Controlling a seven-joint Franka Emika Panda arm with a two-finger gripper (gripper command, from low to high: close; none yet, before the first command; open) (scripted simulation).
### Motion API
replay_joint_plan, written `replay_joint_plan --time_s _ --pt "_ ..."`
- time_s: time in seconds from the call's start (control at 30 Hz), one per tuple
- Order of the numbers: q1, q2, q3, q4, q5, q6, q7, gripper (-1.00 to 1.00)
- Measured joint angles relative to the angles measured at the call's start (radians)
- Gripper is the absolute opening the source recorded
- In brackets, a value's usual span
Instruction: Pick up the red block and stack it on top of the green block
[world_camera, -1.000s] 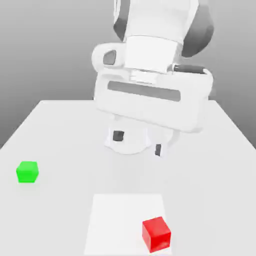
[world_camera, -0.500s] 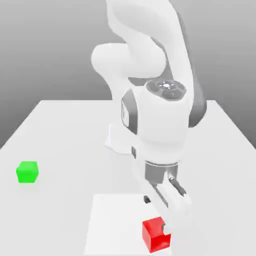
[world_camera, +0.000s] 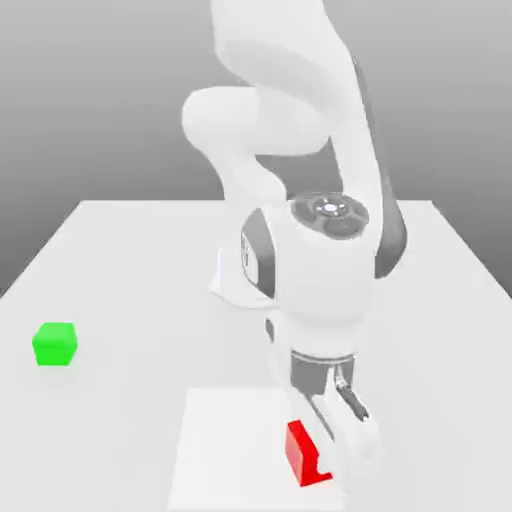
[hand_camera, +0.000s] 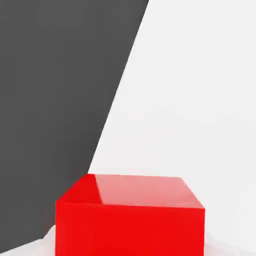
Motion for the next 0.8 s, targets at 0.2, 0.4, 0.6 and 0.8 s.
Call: replay_joint_plan --time_s 0.2,0.4,0.6,0.8 --pt "-0.161 -0.101 -0.171 -0.09 0.043 -0.015 0.092 -1.0" --pt "-0.52 -0.227 -0.35 -0.194 0.084 -0.027 0.224 -1.0" --pt "-0.663 -0.206 -0.424 -0.254 0.154 0.066 0.283 -1.0" --pt "-0.67 -0.105 -0.406 -0.252 0.194 0.163 0.256 1.0"
